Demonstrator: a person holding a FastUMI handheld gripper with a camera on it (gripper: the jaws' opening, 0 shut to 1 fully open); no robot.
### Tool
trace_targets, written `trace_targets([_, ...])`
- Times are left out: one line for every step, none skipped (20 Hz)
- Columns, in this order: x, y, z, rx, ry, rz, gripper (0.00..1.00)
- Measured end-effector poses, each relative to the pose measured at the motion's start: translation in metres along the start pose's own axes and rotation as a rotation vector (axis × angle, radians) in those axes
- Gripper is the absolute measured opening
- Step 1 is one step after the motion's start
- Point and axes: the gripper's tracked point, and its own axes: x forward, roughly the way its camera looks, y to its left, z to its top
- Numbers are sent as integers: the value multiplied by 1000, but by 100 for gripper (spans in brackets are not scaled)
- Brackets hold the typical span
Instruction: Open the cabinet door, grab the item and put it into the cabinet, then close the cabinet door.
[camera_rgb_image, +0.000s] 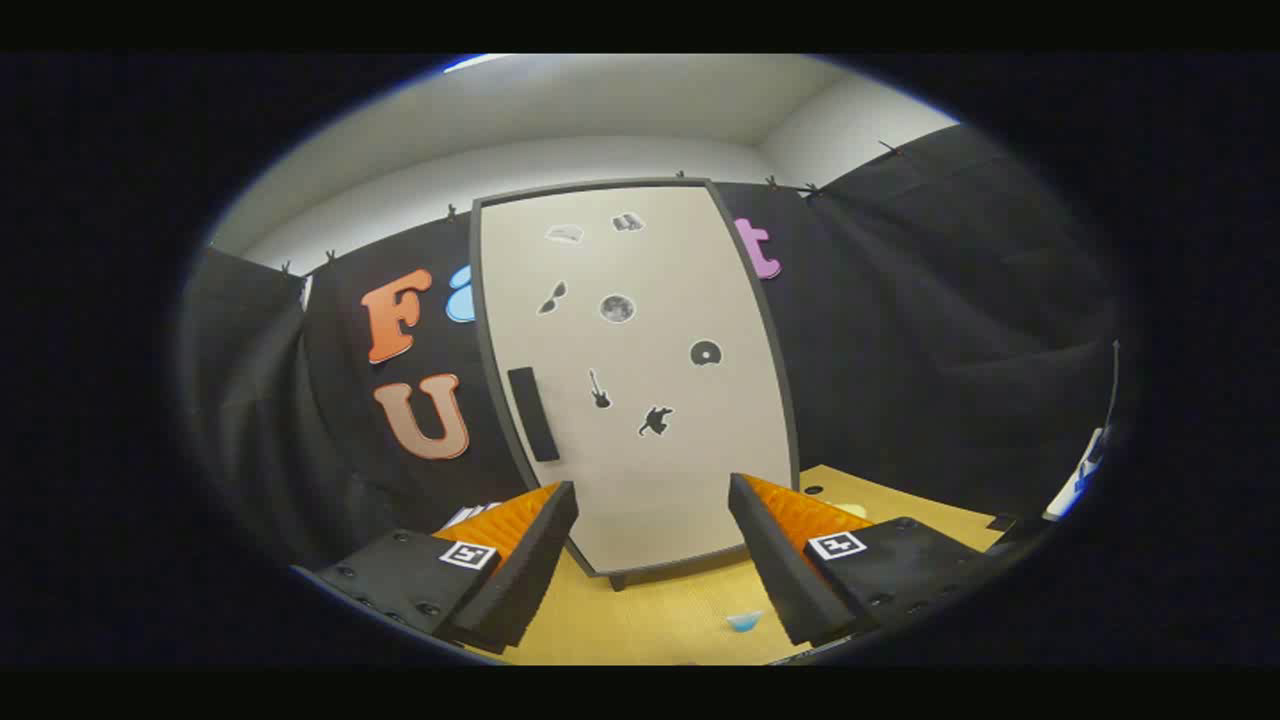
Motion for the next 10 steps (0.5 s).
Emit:
trace_targets([-4, -1, 2, -21, -27, -9, 98])
trace_targets([-7, 0, 3, -40, -45, -8, 97])
trace_targets([-11, 1, 3, -57, -50, -2, 98])
trace_targets([-15, 3, 4, -69, -49, 10, 98])
trace_targets([-19, 3, 10, -71, -61, 13, 98])
trace_targets([-22, 4, 17, -70, -83, 18, 97])
trace_targets([-24, 7, 24, -72, -103, 31, 97])
trace_targets([-25, 9, 28, -74, -115, 37, 97])
trace_targets([-26, 6, 30, -76, -117, 32, 97])
trace_targets([-25, 4, 30, -76, -115, 25, 97])
